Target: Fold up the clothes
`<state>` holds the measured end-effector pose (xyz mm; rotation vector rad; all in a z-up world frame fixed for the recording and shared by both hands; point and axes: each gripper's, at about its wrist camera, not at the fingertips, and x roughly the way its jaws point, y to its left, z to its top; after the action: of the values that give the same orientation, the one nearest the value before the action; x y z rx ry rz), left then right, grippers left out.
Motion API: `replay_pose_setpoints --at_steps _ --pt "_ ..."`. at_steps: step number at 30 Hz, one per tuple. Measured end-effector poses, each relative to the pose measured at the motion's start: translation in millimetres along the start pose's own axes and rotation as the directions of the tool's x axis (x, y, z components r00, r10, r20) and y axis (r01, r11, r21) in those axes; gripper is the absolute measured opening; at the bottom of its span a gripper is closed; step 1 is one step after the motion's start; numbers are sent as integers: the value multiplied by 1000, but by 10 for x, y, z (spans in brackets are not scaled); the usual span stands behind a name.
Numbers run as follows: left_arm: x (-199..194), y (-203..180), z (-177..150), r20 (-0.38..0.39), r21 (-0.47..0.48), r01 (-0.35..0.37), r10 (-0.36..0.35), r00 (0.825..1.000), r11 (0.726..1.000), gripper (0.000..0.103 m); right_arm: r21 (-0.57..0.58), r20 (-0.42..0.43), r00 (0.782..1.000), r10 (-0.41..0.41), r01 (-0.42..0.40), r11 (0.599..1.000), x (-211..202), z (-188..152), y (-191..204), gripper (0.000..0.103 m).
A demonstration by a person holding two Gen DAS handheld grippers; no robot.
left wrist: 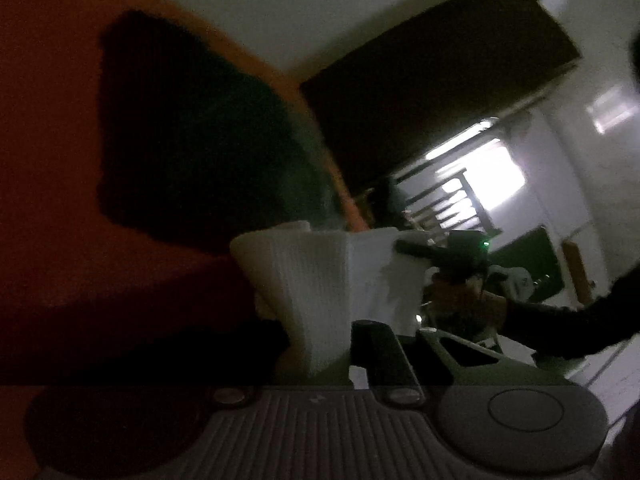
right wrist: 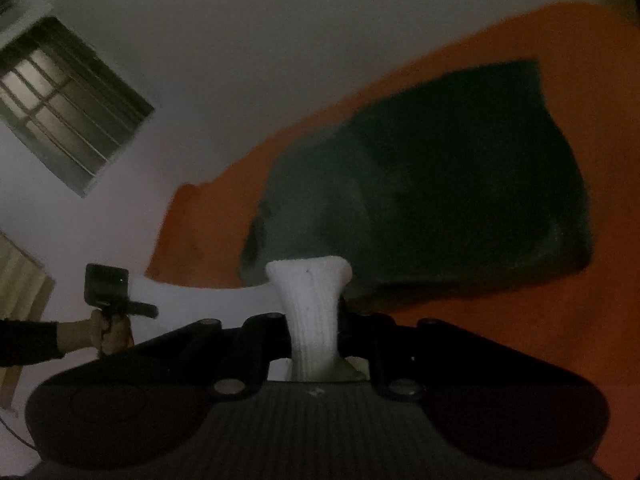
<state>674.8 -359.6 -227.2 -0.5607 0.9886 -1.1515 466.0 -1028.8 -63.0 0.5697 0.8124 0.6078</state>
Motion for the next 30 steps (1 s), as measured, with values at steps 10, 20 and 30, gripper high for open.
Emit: replay_pose_setpoints --at_steps 10,20,30 --pt "140 183 176 -64 -22 -208 206 977 978 14 -30 -61 994 -85 84 996 -31 9 -110 18" --pt "131 890 68 -137 -216 -243 218 966 946 60 403 -111 993 -36 78 912 176 -727 -1071 82" --pt "694 1102 62 -221 -290 -152 89 971 945 67 446 -340 882 327 -155 882 951 -633 -1262 90"
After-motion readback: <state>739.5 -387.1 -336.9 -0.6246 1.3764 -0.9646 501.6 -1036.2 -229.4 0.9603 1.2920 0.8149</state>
